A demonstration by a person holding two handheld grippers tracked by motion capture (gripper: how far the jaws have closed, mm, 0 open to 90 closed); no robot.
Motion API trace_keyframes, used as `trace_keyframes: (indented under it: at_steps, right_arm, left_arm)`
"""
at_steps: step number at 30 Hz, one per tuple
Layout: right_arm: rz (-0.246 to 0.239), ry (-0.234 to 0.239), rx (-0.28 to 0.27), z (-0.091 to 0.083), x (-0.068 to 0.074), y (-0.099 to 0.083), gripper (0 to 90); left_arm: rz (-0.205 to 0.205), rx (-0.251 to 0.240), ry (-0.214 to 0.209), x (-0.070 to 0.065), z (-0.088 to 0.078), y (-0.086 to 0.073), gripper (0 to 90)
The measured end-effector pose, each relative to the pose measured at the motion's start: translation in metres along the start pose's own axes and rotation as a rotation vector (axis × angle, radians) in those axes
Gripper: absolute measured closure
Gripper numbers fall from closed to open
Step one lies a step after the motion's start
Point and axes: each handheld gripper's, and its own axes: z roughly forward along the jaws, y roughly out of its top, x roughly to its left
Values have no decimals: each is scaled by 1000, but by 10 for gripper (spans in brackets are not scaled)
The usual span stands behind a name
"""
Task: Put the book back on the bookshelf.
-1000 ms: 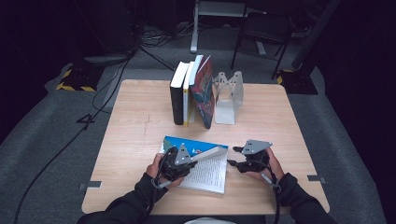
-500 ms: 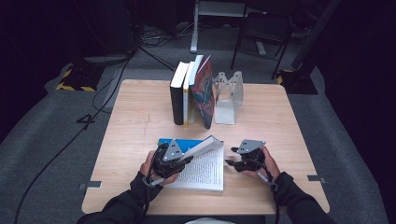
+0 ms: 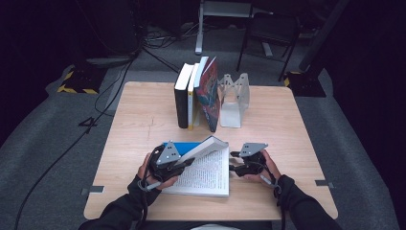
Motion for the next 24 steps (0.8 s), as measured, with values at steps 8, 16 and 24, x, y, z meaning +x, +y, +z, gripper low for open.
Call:
trace_keyframes:
  at_steps: [8,16,24]
  right_arm:
    - [-5,44,-160,-18,10,13,549]
    - [-22,54,-258,-35,20,38,585]
    - [-40,28,-355,-58,15,60,601]
  left_arm:
    - [20,87,-12,-11,-5,-4,756]
    - [4,30,-53,-14,-15,-11,753]
    - [11,-86,-121,-10,-13,6,764]
